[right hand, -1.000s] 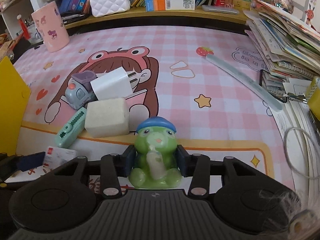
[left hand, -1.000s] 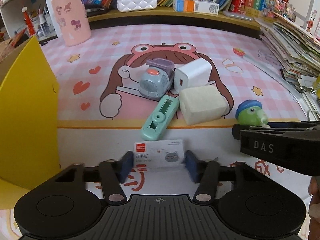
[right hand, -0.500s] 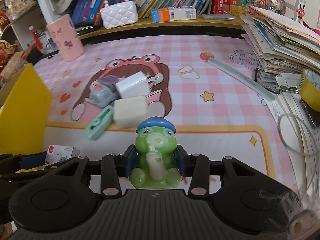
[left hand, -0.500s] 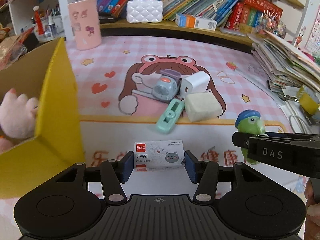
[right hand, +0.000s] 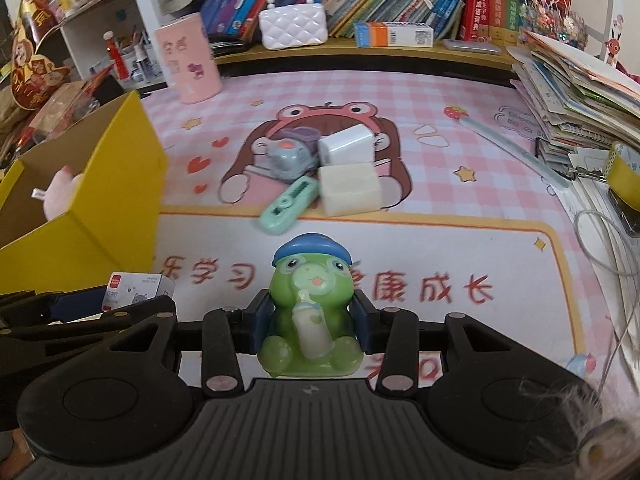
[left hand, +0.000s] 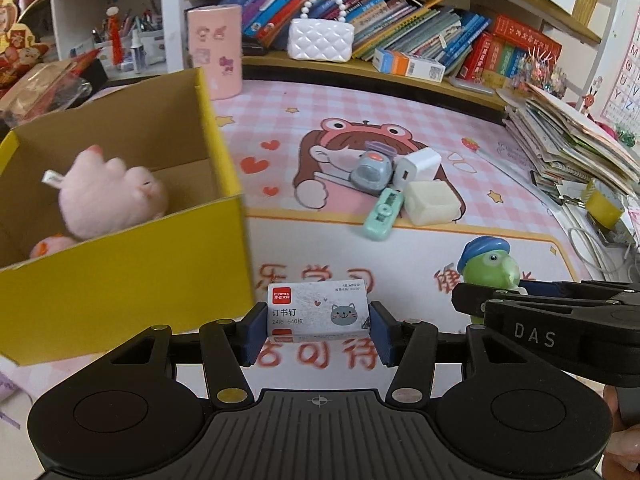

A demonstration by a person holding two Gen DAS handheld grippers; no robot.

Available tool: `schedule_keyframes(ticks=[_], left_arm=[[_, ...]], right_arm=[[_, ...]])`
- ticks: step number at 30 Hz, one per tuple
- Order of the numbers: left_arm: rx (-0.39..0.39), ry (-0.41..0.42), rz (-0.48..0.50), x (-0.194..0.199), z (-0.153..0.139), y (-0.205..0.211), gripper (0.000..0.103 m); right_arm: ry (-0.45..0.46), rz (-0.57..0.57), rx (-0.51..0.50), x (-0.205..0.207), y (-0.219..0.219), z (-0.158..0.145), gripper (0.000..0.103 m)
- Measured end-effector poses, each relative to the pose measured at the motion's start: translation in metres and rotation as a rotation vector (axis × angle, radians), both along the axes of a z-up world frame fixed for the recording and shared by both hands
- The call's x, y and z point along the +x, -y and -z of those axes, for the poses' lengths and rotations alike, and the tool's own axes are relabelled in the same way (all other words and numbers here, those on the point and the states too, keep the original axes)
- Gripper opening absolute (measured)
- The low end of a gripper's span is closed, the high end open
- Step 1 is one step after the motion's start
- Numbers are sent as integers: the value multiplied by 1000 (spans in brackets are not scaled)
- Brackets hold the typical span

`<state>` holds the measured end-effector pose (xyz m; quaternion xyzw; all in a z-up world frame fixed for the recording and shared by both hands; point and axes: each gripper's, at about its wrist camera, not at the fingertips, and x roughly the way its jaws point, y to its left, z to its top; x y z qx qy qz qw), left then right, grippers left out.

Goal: Organize objects
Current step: 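Lift the frog and staple box and carry them over the yellow box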

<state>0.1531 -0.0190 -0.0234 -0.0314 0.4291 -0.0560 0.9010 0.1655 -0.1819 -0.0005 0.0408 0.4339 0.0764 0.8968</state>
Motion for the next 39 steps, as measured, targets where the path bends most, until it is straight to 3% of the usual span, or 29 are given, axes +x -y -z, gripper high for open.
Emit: schedule_keyframes(ticks=[23, 39], left_arm=[[-5, 26, -146, -102, -10, -117, 52], [3, 80, -212, -143, -21, -168, 52]], right_arm=[[-6, -155, 8, -89, -125, -4, 40], [30, -220, 18, -123, -177, -12, 40]])
